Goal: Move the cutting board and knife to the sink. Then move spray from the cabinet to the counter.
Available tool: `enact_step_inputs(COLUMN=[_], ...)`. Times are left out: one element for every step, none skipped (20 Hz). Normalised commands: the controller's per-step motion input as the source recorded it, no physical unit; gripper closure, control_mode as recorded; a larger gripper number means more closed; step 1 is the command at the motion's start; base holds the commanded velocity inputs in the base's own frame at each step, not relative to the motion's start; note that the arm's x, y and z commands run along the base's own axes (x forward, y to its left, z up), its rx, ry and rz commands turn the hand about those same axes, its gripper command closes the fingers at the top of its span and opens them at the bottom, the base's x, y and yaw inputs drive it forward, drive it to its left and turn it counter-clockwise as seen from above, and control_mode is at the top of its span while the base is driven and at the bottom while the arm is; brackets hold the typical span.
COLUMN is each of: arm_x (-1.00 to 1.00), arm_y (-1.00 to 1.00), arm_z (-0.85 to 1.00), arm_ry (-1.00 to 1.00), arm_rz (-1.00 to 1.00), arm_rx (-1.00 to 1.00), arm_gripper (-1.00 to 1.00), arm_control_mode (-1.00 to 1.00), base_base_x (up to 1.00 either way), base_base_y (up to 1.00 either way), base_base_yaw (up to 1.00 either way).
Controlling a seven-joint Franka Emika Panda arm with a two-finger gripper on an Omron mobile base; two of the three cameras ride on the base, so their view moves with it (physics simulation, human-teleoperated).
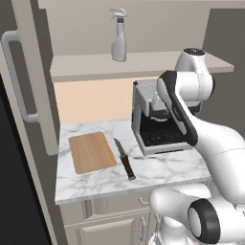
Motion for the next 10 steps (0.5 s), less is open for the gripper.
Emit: enact_step_inputs(arm_x=[-0.01,-0.01,-0.01,-0.12,-0.2,-0.24,-0.27,-0.27,-0.25,-0.22], arm_y=[0.0,0.0,0.0,0.0,0.0,0.05,0.18,0.25,0.32,0.35], arm_z=[0.0,0.0,0.0,-0.01,-0.03,-0.07,-0.06,-0.06,-0.06,-0.07], arm_ry=[0.0,0.0,0.0,0.0,0.0,0.0,0.0,0.0,0.0,0.0], arm_rz=[0.0,0.0,0.0,0.0,0.01,0.03,0.03,0.03,0.0,0.0], arm_rx=[0.0,0.0,0.0,0.0,0.0,0.0,0.0,0.0,0.0,0.0], arm_gripper=[-1.0,-1.0,-1.0,-1.0,-1.0,-1.0,-1.0,-1.0,-1.0,-1.0], arm_control_mode=[-1.0,-1.0,-1.0,-1.0,-1.0,-1.0,-1.0,-1.0,-1.0,-1.0], base_base_x=[0.0,0.0,0.0,0.0,0.0,0.0,0.0,0.0,0.0,0.0], base_base_y=[0.0,0.0,0.0,0.0,0.0,0.0,0.0,0.0,0.0,0.0], base_base_yaw=[0.0,0.0,0.0,0.0,0.0,0.0,0.0,0.0,0.0,0.0])
